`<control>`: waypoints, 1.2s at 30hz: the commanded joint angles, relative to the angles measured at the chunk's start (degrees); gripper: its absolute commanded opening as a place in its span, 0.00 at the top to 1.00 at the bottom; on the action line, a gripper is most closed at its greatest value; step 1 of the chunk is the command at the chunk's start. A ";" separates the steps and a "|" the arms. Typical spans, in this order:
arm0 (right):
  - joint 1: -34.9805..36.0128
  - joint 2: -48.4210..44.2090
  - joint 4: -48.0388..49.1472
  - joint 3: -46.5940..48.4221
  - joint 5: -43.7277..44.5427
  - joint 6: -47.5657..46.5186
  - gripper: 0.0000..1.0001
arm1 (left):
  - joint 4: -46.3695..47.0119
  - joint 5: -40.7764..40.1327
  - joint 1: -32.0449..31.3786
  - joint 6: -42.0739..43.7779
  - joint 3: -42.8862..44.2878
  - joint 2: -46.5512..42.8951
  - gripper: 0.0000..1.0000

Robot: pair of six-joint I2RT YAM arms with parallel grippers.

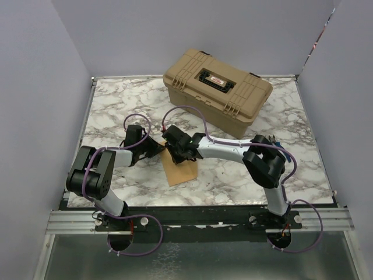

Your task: Place the letter into the envelope and seal it

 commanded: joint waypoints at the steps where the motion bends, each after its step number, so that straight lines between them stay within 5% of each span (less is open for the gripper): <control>1: -1.57 5.34 -3.36 2.16 3.50 -0.74 1.00 | -10.35 -4.35 -0.16 2.83 -3.05 3.91 1.00; 20: 1.30 -2.04 -1.77 -8.19 -2.18 0.50 1.00 | -10.36 -4.57 -0.12 2.75 -2.81 3.96 1.00; 36: -3.04 4.07 -0.55 1.08 6.41 -0.56 1.00 | -10.69 -3.99 -0.12 2.61 -2.05 3.55 1.00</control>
